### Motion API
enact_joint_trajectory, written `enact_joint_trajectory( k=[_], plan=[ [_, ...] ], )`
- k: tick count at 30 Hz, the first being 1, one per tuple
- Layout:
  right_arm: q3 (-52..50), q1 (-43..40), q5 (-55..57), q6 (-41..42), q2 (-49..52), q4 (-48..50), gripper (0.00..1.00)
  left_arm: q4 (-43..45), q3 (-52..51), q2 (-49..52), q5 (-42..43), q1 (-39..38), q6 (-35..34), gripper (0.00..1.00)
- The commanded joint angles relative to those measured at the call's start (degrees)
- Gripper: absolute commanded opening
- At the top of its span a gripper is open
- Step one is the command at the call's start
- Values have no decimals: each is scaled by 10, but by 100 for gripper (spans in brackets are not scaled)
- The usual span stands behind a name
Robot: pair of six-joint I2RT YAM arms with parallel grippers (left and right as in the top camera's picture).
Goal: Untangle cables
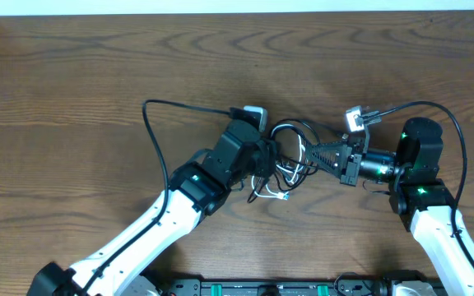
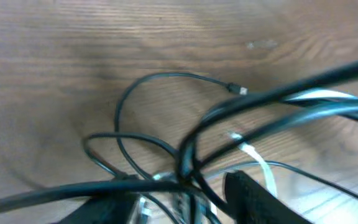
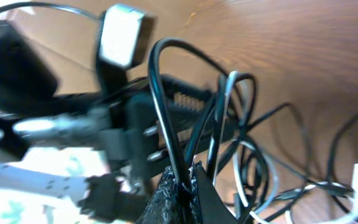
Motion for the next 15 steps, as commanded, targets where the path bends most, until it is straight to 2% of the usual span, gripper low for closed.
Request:
enact_joint_trajectory(
  k=[1,4,5,9,15],
  plan=[
    [3,3,-89,36,0,1,1,8,4,23,-76,2,8,35],
    [3,3,-98,45,0,-5,1,10,4,33,-143,2,9,11],
    [3,3,-97,45,0,-11,1,11,4,34,-169,2,9,8],
    [3,3,-93,44,0,-51,1,30,5,23,-220,3,9,8],
    [2,3,-12,33,0,-128,1,45,6,-23,-225,6,8,8]
  ],
)
